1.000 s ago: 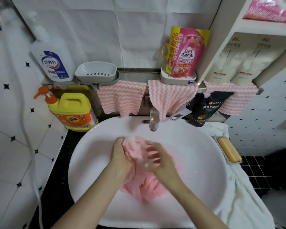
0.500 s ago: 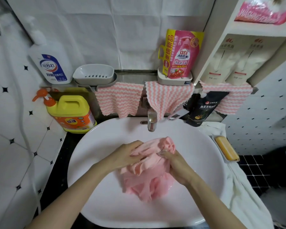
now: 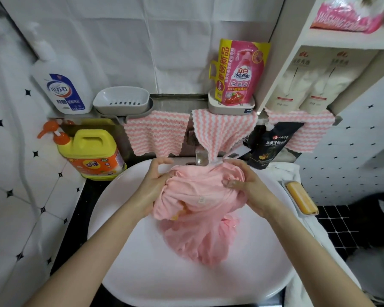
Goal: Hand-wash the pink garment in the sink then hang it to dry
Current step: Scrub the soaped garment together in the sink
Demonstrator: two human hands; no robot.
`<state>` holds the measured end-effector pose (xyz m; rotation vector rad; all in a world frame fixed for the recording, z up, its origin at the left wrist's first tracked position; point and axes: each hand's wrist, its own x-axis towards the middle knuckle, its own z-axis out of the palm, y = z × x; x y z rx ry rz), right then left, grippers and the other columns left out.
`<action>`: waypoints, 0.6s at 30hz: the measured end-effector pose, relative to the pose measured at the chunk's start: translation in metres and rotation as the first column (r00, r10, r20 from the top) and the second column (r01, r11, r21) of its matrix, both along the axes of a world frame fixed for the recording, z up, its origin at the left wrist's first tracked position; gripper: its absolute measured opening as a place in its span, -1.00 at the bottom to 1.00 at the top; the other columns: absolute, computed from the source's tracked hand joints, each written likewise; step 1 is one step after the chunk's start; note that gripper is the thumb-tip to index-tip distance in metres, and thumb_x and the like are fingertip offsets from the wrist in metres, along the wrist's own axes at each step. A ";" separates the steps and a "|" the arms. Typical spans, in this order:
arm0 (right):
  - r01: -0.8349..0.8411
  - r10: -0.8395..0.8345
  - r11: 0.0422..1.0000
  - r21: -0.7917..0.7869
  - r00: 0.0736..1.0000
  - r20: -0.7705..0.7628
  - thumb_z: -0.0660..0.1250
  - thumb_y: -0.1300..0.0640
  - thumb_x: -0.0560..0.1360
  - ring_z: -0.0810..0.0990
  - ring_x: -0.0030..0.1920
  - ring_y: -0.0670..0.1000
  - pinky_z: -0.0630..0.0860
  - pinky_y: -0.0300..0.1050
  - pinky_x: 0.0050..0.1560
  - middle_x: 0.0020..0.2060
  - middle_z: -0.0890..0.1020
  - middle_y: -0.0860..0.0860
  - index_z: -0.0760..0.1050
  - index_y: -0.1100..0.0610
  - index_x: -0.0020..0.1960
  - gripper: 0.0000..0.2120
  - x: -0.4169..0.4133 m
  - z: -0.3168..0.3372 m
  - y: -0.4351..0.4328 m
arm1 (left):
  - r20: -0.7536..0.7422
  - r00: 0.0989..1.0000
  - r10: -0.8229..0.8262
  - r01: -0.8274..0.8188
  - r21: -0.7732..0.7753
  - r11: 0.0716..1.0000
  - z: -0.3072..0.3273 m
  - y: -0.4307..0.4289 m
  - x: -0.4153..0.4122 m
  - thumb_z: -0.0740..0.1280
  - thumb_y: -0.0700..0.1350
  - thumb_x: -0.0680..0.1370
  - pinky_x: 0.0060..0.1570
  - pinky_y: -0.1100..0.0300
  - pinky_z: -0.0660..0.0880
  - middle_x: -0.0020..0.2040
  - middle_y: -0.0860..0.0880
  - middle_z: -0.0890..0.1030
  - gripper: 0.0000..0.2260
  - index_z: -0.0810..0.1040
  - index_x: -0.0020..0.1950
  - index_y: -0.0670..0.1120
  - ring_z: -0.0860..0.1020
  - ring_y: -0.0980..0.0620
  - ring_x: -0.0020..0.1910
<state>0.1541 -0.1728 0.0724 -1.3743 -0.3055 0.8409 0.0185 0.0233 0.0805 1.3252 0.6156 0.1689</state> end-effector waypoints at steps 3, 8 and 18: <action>-0.012 0.013 1.000 0.010 0.997 -0.081 0.27 0.42 0.50 0.60 -0.06 0.03 0.59 -0.14 -0.12 0.02 0.62 0.07 0.52 0.03 0.13 -0.65 0.004 -0.015 -0.004 | -0.082 0.996 -0.025 0.022 -0.042 0.999 -0.008 0.007 -0.003 0.25 -0.19 0.59 -0.49 0.33 0.40 -0.28 -0.08 0.58 -0.94 0.38 -0.03 -0.06 0.52 0.08 -0.41; 0.053 -0.051 0.999 -0.001 0.973 -0.223 0.02 0.48 0.50 0.60 -0.08 0.09 0.56 -0.22 -0.19 -0.11 0.66 0.13 0.53 0.23 -0.09 -0.65 0.007 -0.030 -0.005 | -0.179 0.934 -0.309 0.305 -0.050 0.951 -0.015 0.019 -0.011 0.43 0.26 0.34 -0.21 0.32 0.52 -0.12 0.03 0.68 -0.55 0.59 -0.04 -0.10 0.63 0.09 -0.12; -0.310 0.633 0.652 -0.692 0.724 0.272 0.51 0.11 0.39 0.48 -0.24 -0.12 0.35 -0.40 -0.28 -0.22 0.50 -0.03 0.59 0.18 -0.11 -0.82 -0.020 -0.034 0.001 | -0.279 0.906 -0.318 0.417 0.459 0.785 -0.017 0.037 -0.007 0.37 -0.18 0.50 -0.21 0.43 0.39 -0.09 -0.02 0.60 -0.96 0.62 -0.11 -0.10 0.54 0.19 -0.14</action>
